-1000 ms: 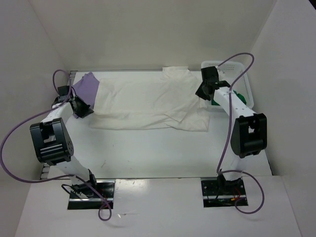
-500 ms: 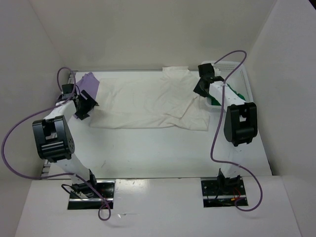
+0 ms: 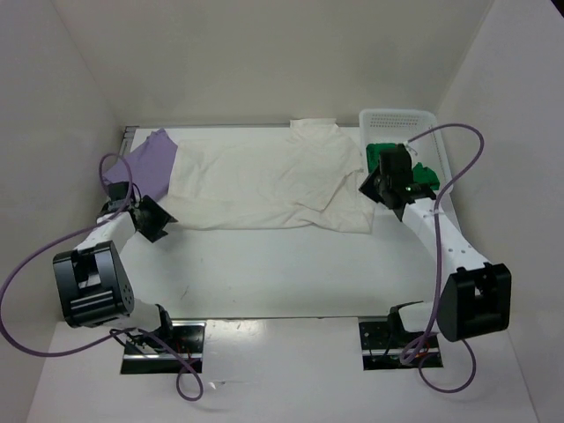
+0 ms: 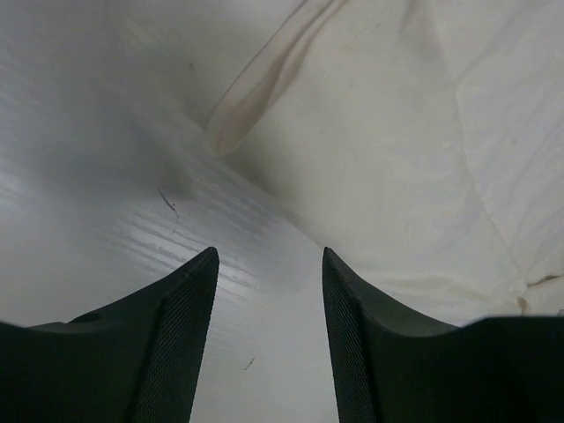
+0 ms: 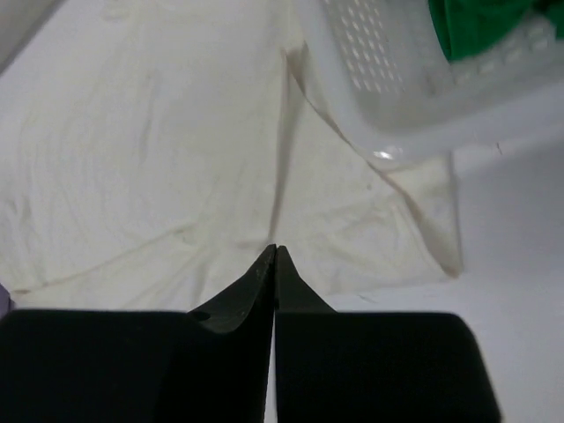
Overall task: Fold and stack the t-shirts
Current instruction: Fold the flattened T-shirt at the center of the board.
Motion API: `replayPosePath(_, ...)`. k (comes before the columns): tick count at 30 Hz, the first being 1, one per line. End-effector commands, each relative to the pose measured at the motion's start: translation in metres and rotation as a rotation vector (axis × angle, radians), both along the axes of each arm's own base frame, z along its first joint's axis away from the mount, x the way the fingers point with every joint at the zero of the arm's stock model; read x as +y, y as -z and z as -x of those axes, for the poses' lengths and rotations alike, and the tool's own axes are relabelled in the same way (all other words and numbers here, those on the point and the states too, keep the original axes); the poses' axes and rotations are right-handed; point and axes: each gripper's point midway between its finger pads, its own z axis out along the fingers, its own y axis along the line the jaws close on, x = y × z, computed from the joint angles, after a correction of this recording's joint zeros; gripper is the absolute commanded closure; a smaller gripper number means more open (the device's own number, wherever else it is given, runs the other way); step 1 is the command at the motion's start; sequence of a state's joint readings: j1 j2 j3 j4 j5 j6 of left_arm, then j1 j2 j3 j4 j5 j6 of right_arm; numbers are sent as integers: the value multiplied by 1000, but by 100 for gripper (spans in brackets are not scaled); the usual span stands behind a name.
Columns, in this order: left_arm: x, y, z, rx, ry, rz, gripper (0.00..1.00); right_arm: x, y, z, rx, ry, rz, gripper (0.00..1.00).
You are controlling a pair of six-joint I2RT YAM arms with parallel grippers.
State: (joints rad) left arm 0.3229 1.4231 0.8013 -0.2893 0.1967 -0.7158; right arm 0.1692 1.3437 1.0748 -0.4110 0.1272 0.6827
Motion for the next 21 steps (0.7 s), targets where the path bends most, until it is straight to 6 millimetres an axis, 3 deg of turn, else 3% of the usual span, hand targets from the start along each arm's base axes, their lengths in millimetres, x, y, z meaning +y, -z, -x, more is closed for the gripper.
replayPosePath(1,-2,1,-10,-27,-23,64,42,-1,33,22,60,20,-45,95)
replayPosePath(2,-4,9,-6,-2,-34,79,42,-5,47,32,93,37,-56,91)
replayPosePath(5,-6,27,-1,31,-58,105,42,-12,60,40,108,73,-74,85)
replayPosePath(7,0,25,-8,0,-95,103,41,-11,83,49,160,70,-95,82)
replayPosePath(10,6,28,-16,-7,-133,96,43,-6,100,51,193,75,-139,77)
replayPosePath(15,10,54,-27,55,-142,120,57,-22,118,57,224,152,-158,65)
replayPosePath(21,12,61,-32,54,-121,105,80,-43,149,67,273,220,-179,60)
